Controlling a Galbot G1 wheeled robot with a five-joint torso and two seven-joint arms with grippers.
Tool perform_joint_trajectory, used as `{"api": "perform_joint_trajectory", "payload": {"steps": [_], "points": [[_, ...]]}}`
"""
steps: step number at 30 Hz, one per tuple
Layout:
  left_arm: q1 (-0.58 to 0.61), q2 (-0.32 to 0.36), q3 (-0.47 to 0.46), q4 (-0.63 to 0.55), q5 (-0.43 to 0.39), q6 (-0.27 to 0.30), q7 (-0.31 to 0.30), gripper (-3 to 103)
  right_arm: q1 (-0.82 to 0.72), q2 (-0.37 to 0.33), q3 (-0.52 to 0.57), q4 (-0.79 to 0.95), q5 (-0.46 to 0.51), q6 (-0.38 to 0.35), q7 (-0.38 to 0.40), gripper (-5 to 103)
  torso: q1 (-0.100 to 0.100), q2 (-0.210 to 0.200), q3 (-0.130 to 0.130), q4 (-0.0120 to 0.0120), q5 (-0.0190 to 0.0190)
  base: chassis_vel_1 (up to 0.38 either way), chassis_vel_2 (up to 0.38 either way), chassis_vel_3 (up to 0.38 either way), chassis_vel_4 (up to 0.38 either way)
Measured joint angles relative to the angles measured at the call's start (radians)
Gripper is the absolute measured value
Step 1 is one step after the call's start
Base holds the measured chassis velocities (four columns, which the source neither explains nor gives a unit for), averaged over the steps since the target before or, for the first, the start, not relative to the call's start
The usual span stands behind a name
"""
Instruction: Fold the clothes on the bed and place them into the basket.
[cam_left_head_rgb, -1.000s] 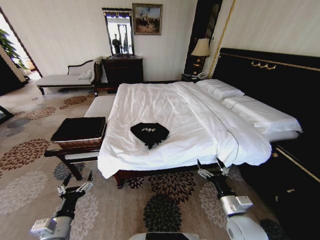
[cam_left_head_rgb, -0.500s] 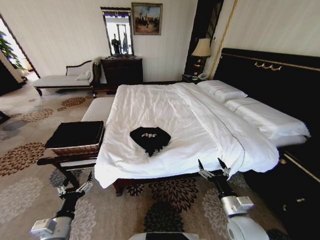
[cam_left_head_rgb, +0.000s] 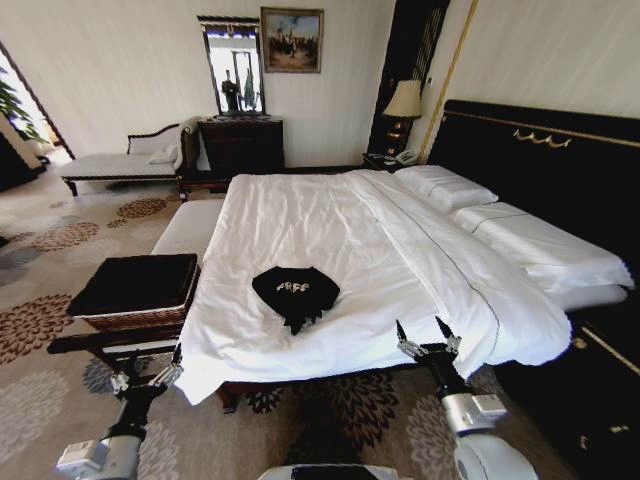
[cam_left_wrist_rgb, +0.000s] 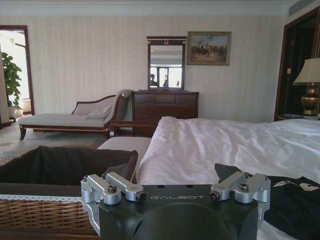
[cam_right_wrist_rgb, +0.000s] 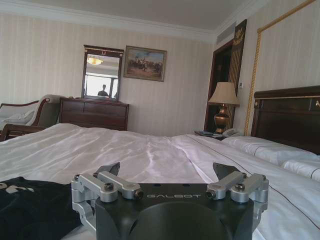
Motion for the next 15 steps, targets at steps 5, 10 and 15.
{"api": "perform_joint_trajectory", "payload": {"steps": [5, 10, 15], "points": [[-0.001, 0.001, 0.000, 0.004, -0.001, 0.000, 0.001, 99, -0.003, 0.001, 0.002, -0.002, -0.009, 0.013, 0.001, 100, 0.000, 0.000, 0.000, 0.0000, 0.0008, -0.246, 0.028, 0.250, -0.054], [-0.003, 0.001, 0.000, 0.004, -0.001, 0.000, 0.001, 99, -0.002, 0.002, 0.002, -0.003, -0.010, 0.017, 0.003, 100, 0.000, 0.000, 0.000, 0.0001, -0.0003, -0.113, 0.073, 0.100, -0.085], [-0.004, 0.000, 0.001, 0.006, -0.001, 0.000, 0.001, 99, -0.002, 0.002, 0.001, -0.006, -0.008, 0.020, 0.006, 100, 0.000, 0.000, 0.000, -0.0001, -0.0003, -0.021, 0.086, 0.022, -0.085]]}}
